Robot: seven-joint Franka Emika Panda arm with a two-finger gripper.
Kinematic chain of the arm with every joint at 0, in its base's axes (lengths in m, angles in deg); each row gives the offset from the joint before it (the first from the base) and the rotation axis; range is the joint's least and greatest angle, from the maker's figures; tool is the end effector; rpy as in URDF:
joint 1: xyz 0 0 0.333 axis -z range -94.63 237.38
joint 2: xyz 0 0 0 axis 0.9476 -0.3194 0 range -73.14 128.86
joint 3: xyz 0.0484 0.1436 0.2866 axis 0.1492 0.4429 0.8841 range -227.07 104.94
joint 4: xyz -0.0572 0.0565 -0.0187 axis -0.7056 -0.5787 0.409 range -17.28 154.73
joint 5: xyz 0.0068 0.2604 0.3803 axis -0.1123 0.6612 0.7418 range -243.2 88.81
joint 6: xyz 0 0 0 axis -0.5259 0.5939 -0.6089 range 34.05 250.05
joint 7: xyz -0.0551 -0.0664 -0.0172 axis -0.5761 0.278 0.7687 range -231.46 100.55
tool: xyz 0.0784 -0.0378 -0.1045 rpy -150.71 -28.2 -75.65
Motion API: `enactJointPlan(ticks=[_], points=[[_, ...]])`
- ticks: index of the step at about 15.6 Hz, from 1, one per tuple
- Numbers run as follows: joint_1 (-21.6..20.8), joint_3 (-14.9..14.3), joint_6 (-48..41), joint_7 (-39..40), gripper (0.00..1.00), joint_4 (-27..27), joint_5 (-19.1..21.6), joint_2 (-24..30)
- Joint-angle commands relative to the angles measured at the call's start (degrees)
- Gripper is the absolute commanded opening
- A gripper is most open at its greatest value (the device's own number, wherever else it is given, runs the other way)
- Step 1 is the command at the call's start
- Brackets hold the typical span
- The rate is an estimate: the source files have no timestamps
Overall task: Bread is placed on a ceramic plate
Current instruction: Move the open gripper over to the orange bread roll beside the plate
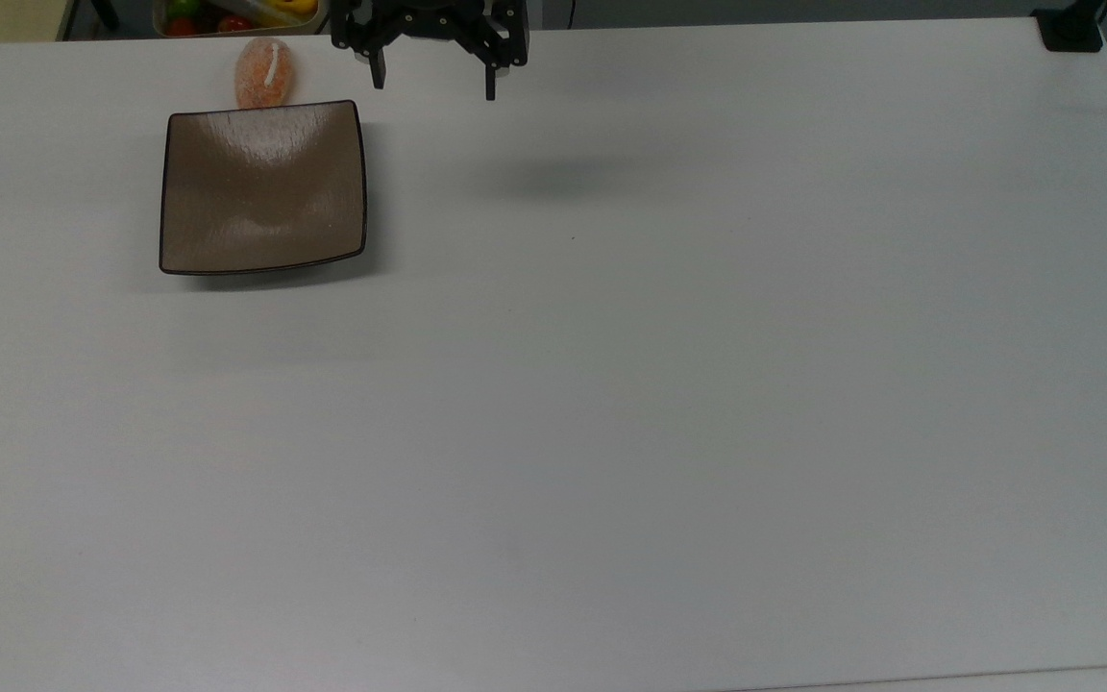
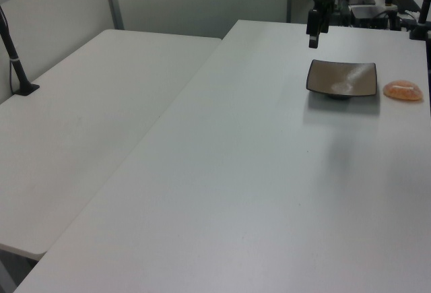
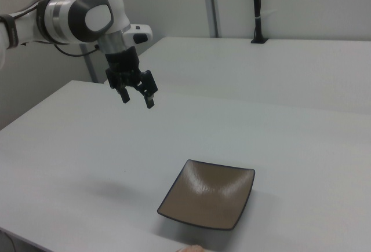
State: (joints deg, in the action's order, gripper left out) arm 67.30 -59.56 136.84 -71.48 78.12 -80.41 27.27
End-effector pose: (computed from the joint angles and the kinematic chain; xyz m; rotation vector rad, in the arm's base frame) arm 0.6367 0.0558 0.5260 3.0897 0.0046 0.0571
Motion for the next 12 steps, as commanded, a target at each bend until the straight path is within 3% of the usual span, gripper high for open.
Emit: enactJointPlan(ticks=[1,7,12], points=[[-1.29,-1.15,-1.75,0.22,1.00,-0.52,0.84,0.41],[-0.94,-1.06,-1.77,0.49,1.00,-0.34,0.84,1.11],[3.00,-0.97,-0.98,1.27,1.00,2.02,0.84,4.01]])
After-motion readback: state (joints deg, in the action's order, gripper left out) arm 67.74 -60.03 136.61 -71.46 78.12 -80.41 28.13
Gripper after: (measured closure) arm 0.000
